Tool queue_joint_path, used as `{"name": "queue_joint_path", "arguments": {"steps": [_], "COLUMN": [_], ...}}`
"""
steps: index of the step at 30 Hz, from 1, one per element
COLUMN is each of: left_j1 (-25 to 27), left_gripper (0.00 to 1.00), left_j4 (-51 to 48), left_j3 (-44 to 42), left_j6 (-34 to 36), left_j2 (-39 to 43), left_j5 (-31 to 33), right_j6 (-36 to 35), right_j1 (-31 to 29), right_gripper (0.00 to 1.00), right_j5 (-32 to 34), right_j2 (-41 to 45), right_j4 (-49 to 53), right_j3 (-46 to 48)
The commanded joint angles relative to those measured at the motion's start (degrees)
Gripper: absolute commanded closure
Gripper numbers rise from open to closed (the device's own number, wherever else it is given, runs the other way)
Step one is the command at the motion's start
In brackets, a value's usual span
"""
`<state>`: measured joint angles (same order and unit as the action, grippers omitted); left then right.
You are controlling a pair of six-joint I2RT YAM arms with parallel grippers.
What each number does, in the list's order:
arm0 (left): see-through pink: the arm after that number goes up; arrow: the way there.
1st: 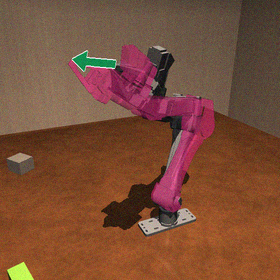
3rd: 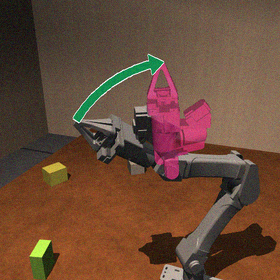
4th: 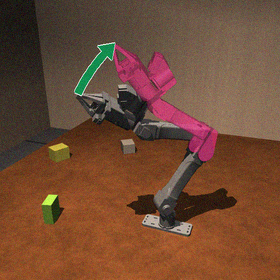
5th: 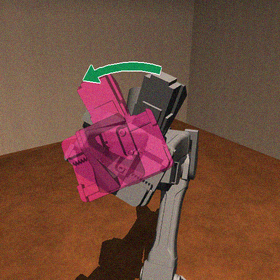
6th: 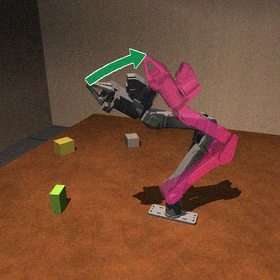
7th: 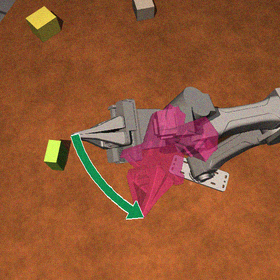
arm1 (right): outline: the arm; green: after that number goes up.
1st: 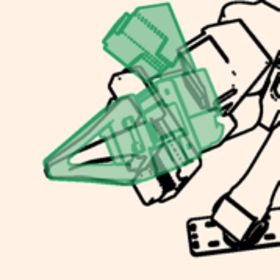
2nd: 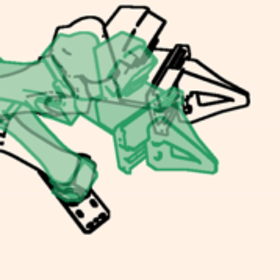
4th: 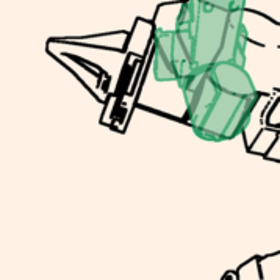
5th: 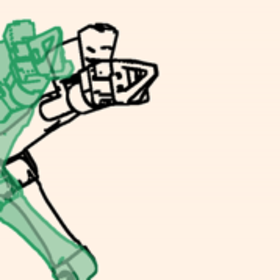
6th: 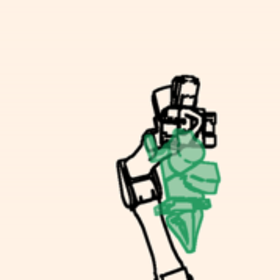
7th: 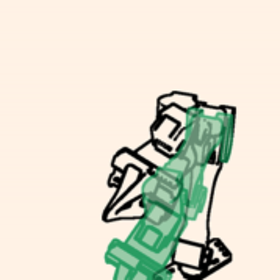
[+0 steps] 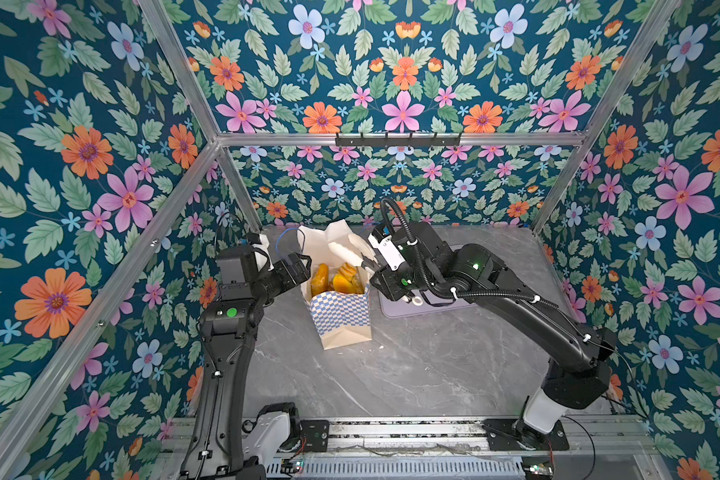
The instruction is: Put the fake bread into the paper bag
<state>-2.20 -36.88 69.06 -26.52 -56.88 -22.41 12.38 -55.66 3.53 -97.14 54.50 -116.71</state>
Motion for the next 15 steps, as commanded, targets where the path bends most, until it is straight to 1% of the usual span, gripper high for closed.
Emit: {"name": "queue_joint_path", "arguments": {"steps": [1, 2, 4, 8, 11, 15], "left_j1": [0.0, 0.0, 0.0, 0.0, 0.0, -0.1], "left_gripper": [0.0, 0.0, 0.0, 0.0, 0.0, 0.0], "left_j4": [-1.1, -1.2, -1.3, -1.5, -1.0, -0.4], "left_j3": [2.0, 2.7, 4.3, 7.4, 9.0, 10.7], "left_j6": [2.7, 3.3, 4.5, 6.0, 6.4, 6.7], "left_j2": [0.9, 1.3, 1.7, 1.6, 1.4, -0.4], "left_j5": [3.0, 4.0, 5.9, 9.7, 13.7, 20.0], "right_j6": [-1.6, -1.6, -1.3, 0.3, 1.6, 3.5], "right_j1": [0.2, 0.4, 1.4, 4.6, 7.8, 13.8], "right_gripper": [0.55, 0.55, 0.55, 0.55, 0.55, 0.54], "right_j5": [3.4, 4.0, 4.1, 2.8, 2.0, 1.4], "right_j2": [1.6, 3.9, 5.7, 9.6, 13.1, 18.2], "right_j4": [-3.5, -3.8, -4.6, -6.6, -8.7, -11.5], "right_j3": [1.6, 2.5, 4.3, 8.6, 12.7, 19.0]}}
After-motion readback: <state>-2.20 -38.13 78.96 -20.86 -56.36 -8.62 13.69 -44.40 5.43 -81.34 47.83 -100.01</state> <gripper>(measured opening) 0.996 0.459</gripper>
